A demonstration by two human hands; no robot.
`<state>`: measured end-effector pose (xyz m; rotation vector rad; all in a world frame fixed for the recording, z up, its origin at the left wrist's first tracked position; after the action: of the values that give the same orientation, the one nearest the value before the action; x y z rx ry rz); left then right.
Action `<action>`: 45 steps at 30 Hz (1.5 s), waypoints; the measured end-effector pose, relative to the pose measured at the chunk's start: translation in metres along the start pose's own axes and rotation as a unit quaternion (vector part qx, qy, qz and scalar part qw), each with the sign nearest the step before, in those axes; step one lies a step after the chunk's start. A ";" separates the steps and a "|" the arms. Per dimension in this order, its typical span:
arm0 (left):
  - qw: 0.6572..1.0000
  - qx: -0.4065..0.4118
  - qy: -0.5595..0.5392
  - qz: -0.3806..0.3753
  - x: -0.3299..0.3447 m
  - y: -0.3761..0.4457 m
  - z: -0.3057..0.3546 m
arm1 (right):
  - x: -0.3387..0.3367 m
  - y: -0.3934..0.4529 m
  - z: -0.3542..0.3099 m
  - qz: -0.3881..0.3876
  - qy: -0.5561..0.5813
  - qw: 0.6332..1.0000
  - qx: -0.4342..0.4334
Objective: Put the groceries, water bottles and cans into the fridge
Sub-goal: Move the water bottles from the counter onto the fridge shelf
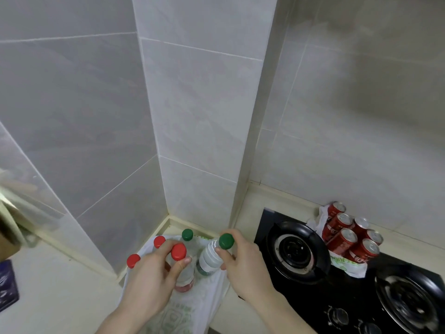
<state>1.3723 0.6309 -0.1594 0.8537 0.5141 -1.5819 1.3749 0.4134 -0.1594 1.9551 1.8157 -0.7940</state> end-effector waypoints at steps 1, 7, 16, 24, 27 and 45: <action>1.000 0.003 -0.003 -0.001 -0.005 -0.002 0.008 | -0.011 -0.009 -0.003 0.009 0.025 1.000 -0.002; 0.999 0.042 -0.004 -0.005 -0.025 -0.008 0.063 | -0.074 -0.065 -0.007 0.061 0.127 0.990 0.010; 0.986 0.139 -0.051 -0.080 0.010 -0.009 0.162 | -0.154 -0.159 0.053 0.180 0.126 0.973 0.067; 0.941 0.239 -0.127 -0.203 0.110 -0.047 0.287 | -0.234 -0.279 0.122 0.294 0.131 0.937 0.135; 0.919 0.274 -0.131 -0.251 0.146 -0.074 0.340 | -0.260 -0.333 0.151 0.339 0.123 0.920 0.156; 0.721 0.452 -0.185 -0.492 0.338 -0.288 0.614 | -0.339 -0.630 0.272 0.610 0.129 0.706 0.336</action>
<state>0.9383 0.0165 -0.0678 0.9572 -0.2470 -3.0493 0.7039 0.0533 -0.0903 3.1001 -0.1257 -0.6876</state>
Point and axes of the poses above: each hand's wrist, its own y-axis towards the middle knuckle, its own x-axis out of the palm, z = x × y, the point moved 3 cm from there along y, towards the middle knuckle, and after that the axes turned 5 degrees about x, right-handed, at the moved point
